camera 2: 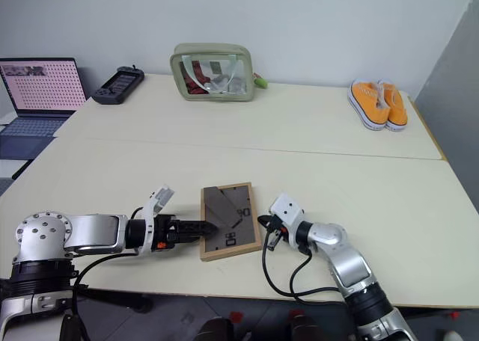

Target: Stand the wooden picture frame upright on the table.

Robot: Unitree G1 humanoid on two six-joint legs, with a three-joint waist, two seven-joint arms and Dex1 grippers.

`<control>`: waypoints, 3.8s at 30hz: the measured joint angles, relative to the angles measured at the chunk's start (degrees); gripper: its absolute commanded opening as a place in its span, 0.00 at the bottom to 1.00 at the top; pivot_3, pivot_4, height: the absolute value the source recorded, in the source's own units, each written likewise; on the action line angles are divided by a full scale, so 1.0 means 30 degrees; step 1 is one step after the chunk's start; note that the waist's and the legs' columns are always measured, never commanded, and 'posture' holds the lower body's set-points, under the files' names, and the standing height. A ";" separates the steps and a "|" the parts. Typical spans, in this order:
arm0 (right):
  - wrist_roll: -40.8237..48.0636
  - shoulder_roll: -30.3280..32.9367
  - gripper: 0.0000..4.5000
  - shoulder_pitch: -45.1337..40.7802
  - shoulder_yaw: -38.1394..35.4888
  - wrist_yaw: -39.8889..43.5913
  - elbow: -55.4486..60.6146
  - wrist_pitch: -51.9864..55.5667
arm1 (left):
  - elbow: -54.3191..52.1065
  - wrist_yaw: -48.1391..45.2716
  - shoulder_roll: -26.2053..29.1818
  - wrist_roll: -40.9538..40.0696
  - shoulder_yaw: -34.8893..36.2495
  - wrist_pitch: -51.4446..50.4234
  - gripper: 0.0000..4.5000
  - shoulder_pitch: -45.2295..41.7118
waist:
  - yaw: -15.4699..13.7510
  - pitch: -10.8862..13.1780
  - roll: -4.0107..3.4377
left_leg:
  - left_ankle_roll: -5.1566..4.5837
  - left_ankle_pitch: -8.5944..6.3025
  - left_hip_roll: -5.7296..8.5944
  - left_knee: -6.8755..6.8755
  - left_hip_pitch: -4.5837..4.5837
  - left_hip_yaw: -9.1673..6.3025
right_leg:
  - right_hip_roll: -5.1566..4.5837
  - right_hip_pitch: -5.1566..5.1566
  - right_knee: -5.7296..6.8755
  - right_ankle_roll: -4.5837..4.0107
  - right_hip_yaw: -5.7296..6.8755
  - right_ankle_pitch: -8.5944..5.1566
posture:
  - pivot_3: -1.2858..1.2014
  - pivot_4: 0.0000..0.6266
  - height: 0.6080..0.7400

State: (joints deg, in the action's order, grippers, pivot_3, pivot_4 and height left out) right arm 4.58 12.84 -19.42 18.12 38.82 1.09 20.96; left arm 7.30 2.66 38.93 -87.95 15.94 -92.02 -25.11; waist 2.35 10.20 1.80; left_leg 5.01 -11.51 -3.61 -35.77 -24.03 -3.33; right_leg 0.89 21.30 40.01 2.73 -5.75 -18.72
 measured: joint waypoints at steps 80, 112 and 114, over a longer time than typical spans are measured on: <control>0.7125 0.3355 0.04 -0.5205 -0.7610 -0.0507 0.4597 0.6167 | -0.2680 -1.0678 0.1201 1.0250 -0.2977 1.2458 0.30 -0.3910 | -0.0147 0.0162 -0.0138 | 0.0046 0.0031 -0.0005 0.0017 -0.0264 0.0003 | 0.0015 0.0253 -0.0014 -0.0009 0.0010 0.0001 | 0.52 0.24 1.00; 0.9475 0.0205 0.62 -0.8205 -0.6351 -0.3618 0.4132 0.7692 | -0.4307 -1.3302 -0.0746 1.2730 -0.3712 1.1644 0.30 -0.5200 | -0.0136 0.0174 -0.0149 | 0.0044 0.0030 -0.0010 0.0008 -0.0284 0.0008 | 0.0014 0.0275 0.0001 -0.0012 0.0008 0.0002 | 0.52 0.24 1.00; 0.9736 0.0139 0.62 -0.8162 -0.6403 -0.4012 0.4504 0.8161 | -0.3547 -1.3569 -0.0761 1.3195 -0.3744 1.1817 0.30 -0.5318 | -0.0137 0.0175 -0.0152 | 0.0044 0.0031 -0.0007 0.0007 -0.0284 0.0008 | 0.0014 0.0276 0.0005 -0.0012 0.0010 0.0002 | 0.52 0.24 1.00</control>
State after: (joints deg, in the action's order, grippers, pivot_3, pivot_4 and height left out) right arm 33.79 13.26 -43.91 -1.09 26.79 14.60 45.44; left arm -3.34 -38.04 36.65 -48.36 4.71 -56.57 -41.06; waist 1.94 10.73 1.34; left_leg 5.14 -11.42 -3.64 -35.75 -24.88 -3.31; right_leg 0.93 22.13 40.03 2.70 -5.72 -18.71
